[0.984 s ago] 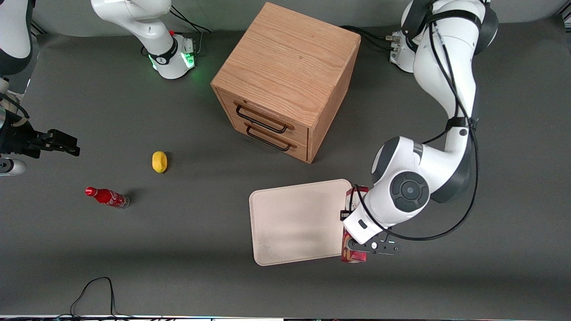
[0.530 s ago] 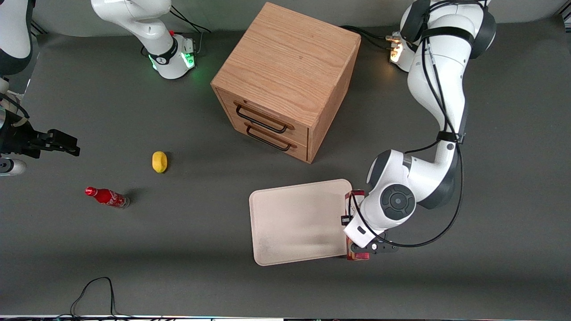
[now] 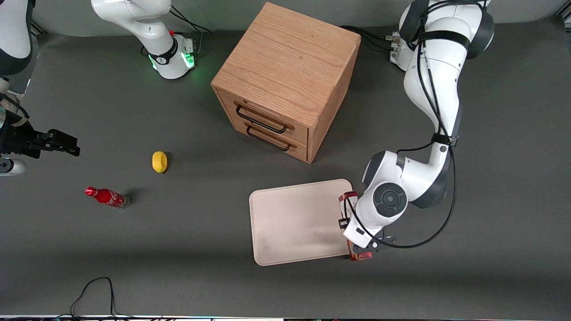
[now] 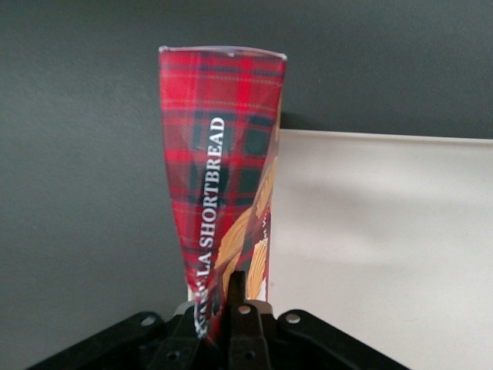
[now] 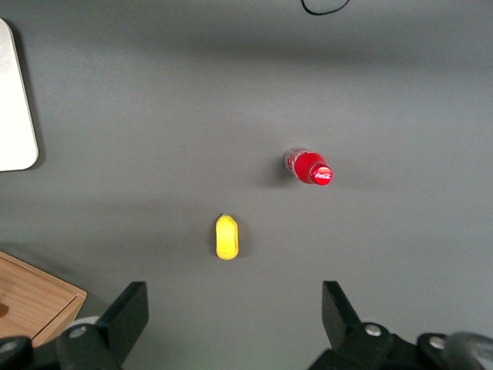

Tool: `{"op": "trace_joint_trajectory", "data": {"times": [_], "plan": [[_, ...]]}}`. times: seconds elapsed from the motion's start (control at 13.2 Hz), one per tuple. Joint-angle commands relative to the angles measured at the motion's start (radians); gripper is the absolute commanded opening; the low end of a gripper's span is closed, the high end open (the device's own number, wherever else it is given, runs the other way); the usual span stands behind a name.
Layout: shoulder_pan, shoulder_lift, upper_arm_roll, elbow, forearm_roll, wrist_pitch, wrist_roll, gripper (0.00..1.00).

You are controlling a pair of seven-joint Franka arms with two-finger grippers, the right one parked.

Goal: Place red cookie box on tray
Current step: 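Lower the box onto the tray and open the left gripper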

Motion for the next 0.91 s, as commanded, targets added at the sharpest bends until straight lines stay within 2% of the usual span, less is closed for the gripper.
{"op": "trace_joint_trajectory", "data": {"times": [0.0,0.53,0.61,0.68,0.83], "plan": [[-0.029,0.001,0.006,-0.007,0.038,0.016,-0.051,0.0],[-0.032,0.0,0.005,-0.076,0.059,0.099,-0.073,0.0],[-0.032,0.0,0.005,-0.081,0.061,0.099,-0.074,0.9],[-0.032,0.0,0.005,-0.082,0.059,0.099,-0.074,1.0],[-0.032,-0.002,0.005,-0.082,0.059,0.099,-0.074,1.0]]}}
